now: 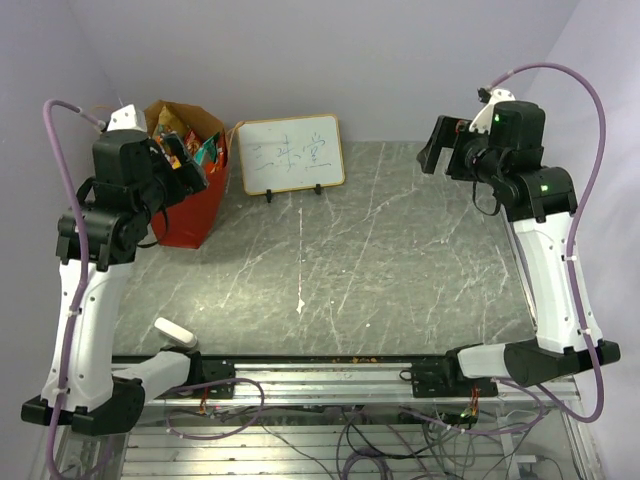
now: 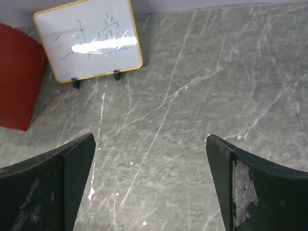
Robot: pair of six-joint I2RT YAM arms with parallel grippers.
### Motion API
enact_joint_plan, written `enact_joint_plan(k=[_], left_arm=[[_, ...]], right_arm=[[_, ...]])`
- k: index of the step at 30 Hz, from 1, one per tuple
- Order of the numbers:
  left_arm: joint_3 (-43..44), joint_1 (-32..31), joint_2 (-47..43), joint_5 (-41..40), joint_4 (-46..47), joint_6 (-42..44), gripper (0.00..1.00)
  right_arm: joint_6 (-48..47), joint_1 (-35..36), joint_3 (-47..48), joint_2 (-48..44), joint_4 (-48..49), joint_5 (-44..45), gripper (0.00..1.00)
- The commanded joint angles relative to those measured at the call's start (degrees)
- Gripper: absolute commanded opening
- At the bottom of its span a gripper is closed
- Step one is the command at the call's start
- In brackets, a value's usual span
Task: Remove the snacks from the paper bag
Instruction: Move the paper bag to the center of the board.
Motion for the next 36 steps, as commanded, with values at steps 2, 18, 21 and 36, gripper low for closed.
enact_joint_plan(k=[2,18,21,36], left_arm=[[1.7,-0.6,1.9,-1.3,-2.3,-3.6,0.93],[8.8,0.1,25.3,5.1,12.3,4.4,0.93],[8.1,0.1,28.7,9.4,19.8,7.3,0.93],[11.6,0.2,38.8,6.0,25.3,16.0,0.18]], right_arm=[[2.7,0.5,-4.9,-3.0,2.5,-4.2,1.0],[1.6,3.1,-8.4,-2.7,1.7,-13.5,1.0],[0.6,3.5,-7.8,-1.9,1.5,-11.3,1.0],[0.5,3.4,-5.6,-0.6,0.4,-7.0,1.0]])
